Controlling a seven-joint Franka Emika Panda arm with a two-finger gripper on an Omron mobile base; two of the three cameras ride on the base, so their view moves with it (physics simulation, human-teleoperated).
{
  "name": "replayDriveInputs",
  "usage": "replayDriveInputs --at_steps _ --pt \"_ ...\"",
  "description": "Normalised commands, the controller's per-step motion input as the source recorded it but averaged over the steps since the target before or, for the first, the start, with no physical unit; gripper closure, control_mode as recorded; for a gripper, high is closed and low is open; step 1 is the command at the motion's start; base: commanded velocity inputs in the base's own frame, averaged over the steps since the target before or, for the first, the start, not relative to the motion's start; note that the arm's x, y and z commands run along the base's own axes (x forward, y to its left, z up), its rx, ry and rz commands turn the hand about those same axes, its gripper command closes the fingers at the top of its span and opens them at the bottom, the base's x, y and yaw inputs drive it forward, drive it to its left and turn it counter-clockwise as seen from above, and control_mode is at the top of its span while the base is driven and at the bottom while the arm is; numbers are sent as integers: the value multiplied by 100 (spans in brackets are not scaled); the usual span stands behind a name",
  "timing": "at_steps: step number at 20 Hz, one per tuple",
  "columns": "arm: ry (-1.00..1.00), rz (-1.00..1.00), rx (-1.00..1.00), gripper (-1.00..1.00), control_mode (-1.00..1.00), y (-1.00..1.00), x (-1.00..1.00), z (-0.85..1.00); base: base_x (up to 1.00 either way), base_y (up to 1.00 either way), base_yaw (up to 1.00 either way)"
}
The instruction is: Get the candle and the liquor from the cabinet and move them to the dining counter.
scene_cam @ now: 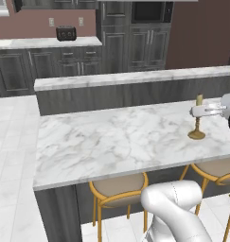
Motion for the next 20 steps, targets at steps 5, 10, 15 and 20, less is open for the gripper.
replayDriveInputs --at_steps 5,10,15,20 --pt "-2 14 2 100 -100 0 37 -47 0 0 0" --pt "-1 0 1 100 -100 0 33 -21 0 0 0" --pt "-7 0 0 100 -100 0 53 -38 0 0 0" --pt "-1 0 0 100 -100 0 67 -48 0 0 0"
